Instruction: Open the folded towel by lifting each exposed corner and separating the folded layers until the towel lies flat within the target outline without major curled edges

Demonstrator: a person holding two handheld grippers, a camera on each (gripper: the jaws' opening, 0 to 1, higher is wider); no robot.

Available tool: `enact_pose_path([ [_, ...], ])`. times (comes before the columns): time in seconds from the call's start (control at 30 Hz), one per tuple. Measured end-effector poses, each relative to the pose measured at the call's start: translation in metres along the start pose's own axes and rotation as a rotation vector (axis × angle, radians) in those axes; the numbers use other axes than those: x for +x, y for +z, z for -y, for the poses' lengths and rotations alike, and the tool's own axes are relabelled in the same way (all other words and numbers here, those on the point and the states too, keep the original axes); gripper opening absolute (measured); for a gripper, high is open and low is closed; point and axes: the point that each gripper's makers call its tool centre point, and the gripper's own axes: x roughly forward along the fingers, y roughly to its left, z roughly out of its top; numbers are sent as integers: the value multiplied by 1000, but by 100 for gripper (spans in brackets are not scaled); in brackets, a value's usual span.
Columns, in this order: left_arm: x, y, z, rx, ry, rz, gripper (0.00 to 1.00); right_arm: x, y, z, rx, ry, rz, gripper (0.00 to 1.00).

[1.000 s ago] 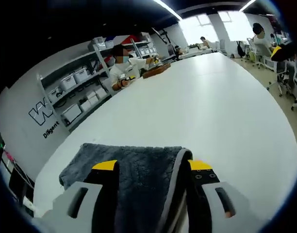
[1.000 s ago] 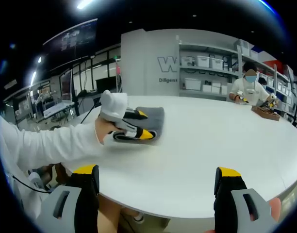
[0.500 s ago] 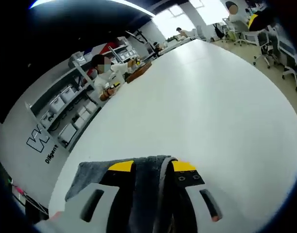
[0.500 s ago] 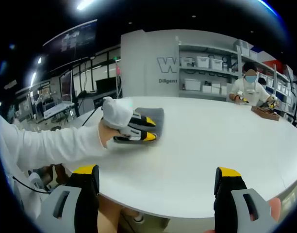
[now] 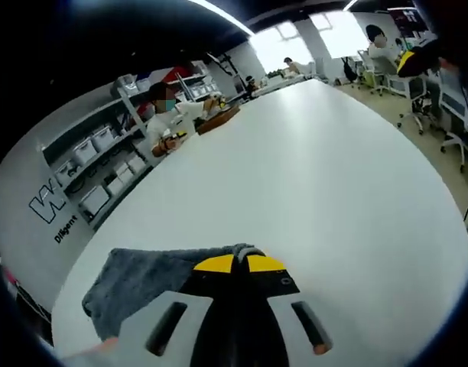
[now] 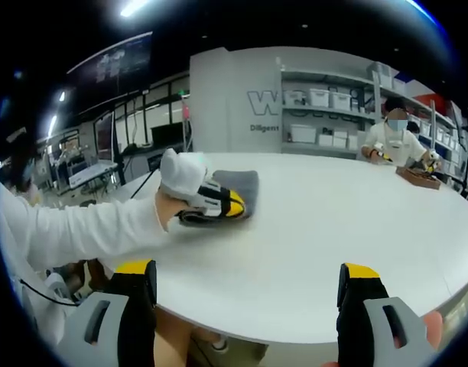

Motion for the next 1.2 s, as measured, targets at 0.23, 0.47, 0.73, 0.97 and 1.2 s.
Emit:
enact_pose_path([
  [0.23, -11, 2, -8, -219, -75, 73, 2, 0, 0, 0, 4, -1, 0, 99],
  [0.47, -27, -1, -28, -351, -85, 120, 2, 0, 1, -1, 0, -2, 0, 99],
  [0.73, -55, -19, -62, -415, -15, 135, 2, 1, 2, -4, -4, 2, -1, 99],
  [0.97, -74, -40, -84, -390, 47, 89, 2, 1, 2, -5, -5, 4, -3, 99],
  [1.2, -95, -60, -100, -364, 108, 45, 2, 0, 2, -6, -8, 2, -1, 98],
])
